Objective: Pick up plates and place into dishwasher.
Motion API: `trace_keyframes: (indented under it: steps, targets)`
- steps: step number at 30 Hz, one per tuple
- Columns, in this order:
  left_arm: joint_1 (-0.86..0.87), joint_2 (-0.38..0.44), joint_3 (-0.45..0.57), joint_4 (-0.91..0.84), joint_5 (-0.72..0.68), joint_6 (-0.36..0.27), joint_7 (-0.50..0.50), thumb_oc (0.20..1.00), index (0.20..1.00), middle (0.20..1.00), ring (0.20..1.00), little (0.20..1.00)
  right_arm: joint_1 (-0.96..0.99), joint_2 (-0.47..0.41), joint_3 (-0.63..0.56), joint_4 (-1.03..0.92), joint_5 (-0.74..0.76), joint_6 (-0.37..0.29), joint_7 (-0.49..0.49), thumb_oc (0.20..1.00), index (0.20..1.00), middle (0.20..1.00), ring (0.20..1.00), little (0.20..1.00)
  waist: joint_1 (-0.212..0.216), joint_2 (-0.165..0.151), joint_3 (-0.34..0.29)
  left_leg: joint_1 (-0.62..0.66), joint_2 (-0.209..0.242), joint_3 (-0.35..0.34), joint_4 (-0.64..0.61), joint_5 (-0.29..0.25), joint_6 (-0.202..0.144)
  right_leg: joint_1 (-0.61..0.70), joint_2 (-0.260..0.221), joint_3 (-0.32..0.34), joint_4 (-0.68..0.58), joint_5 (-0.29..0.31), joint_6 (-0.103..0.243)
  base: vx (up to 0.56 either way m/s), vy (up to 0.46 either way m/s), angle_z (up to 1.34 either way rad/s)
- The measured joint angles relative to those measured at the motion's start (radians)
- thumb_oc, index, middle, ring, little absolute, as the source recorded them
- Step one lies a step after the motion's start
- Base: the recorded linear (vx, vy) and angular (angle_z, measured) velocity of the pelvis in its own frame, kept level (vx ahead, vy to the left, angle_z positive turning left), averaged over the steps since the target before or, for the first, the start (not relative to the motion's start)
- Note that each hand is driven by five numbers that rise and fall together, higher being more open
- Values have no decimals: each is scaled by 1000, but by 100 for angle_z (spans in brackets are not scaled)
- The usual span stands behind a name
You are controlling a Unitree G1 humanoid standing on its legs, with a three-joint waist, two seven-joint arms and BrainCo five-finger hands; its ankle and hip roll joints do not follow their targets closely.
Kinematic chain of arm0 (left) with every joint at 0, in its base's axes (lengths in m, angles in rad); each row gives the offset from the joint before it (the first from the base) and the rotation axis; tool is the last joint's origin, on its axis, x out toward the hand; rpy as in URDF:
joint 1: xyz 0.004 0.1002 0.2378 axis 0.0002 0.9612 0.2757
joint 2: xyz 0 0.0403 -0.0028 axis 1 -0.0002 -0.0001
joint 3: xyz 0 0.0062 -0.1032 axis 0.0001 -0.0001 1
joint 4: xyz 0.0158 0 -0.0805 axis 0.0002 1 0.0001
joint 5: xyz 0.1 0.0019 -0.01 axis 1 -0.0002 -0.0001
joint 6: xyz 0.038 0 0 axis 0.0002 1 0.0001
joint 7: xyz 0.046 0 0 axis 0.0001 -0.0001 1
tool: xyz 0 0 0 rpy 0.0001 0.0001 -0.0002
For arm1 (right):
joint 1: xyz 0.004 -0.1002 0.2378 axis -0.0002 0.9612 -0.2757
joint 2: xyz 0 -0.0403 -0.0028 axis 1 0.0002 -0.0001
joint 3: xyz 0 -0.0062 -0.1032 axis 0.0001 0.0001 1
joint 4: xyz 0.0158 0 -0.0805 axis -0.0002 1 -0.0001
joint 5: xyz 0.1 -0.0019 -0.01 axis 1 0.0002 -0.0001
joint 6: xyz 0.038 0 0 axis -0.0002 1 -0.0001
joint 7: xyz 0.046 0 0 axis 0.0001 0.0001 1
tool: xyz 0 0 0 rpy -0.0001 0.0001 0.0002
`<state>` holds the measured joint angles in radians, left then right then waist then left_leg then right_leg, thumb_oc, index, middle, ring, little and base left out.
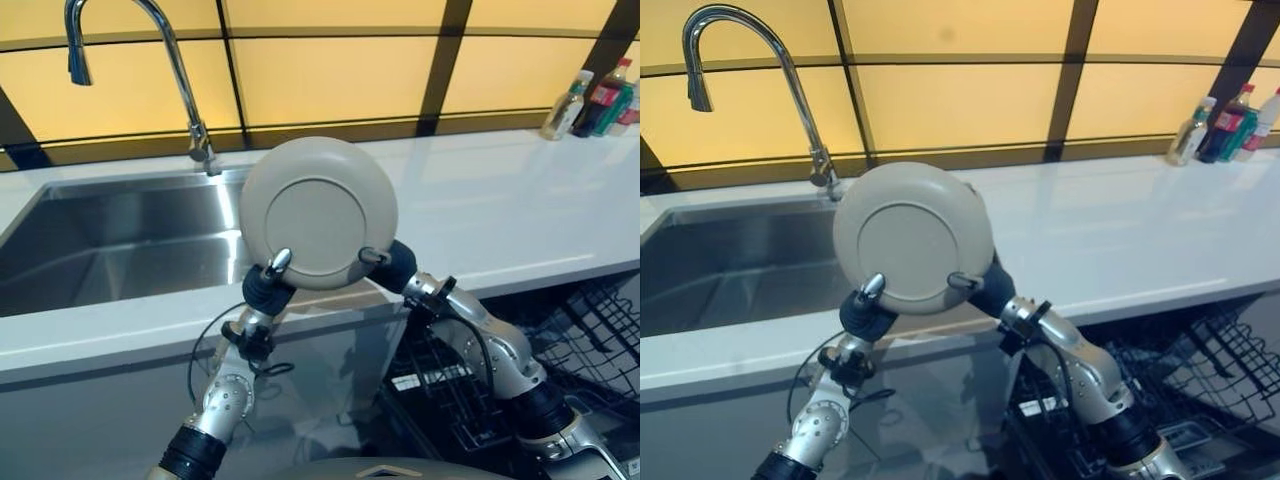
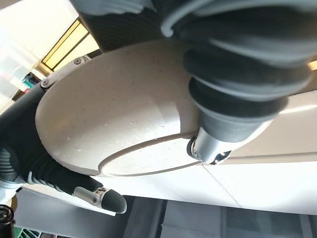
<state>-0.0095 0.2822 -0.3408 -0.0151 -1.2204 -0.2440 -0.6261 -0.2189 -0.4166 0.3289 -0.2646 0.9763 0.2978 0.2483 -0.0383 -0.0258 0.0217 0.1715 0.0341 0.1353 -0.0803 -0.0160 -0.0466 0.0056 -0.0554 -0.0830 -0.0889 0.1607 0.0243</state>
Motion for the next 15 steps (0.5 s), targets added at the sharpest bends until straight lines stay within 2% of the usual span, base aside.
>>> trace_keyframes:
  steps: [6, 7, 8, 9, 15]
  targets:
    - [0, 0, 6, 6, 71, -5, 62, 200, 200, 200, 200, 200, -1, -5, -1, 9, -1, 10, -3, 1000, 1000, 1000, 1000, 1000, 0, 0, 0, 10, -1, 0, -6, 0, 4, 8, -2, 0, 0, -2, 3, 0, 0, 0]
    - [0, 0, 9, 7, 99, -10, 78, 200, 200, 200, 200, 200, -1, -11, -2, 11, -2, 15, -3, 736, 736, 736, 736, 736, 1, 0, 0, 10, -1, 0, -6, 1, 3, 8, -1, 0, 0, -2, 3, 0, 0, 0]
    - [0, 0, 11, 7, 115, -14, 86, 200, 200, 200, 200, 200, -1, -22, -2, 12, -4, 19, -2, 341, 341, 341, 341, 341, 1, 0, 0, 10, -1, 0, -6, 1, 2, 8, -1, 0, 0, -2, 3, 0, 0, 0]
    - [0, 0, 11, 9, 132, -17, 94, 200, 200, 200, 200, 200, -1, -32, -2, 12, -4, 21, 2, 200, 200, 200, 200, 200, 1, 0, 0, 10, -1, 0, -6, 1, 2, 8, -1, 0, 0, -2, 3, 0, 0, 0]
    - [0, -1, 12, 14, 144, -16, 113, 200, 200, 200, 200, 200, -1, -53, -3, 12, -26, 21, 58, 200, 200, 200, 200, 200, -1, 0, 0, 10, -1, 0, -6, 1, 2, 7, 0, 0, 0, -2, 3, 2, -5, 0]
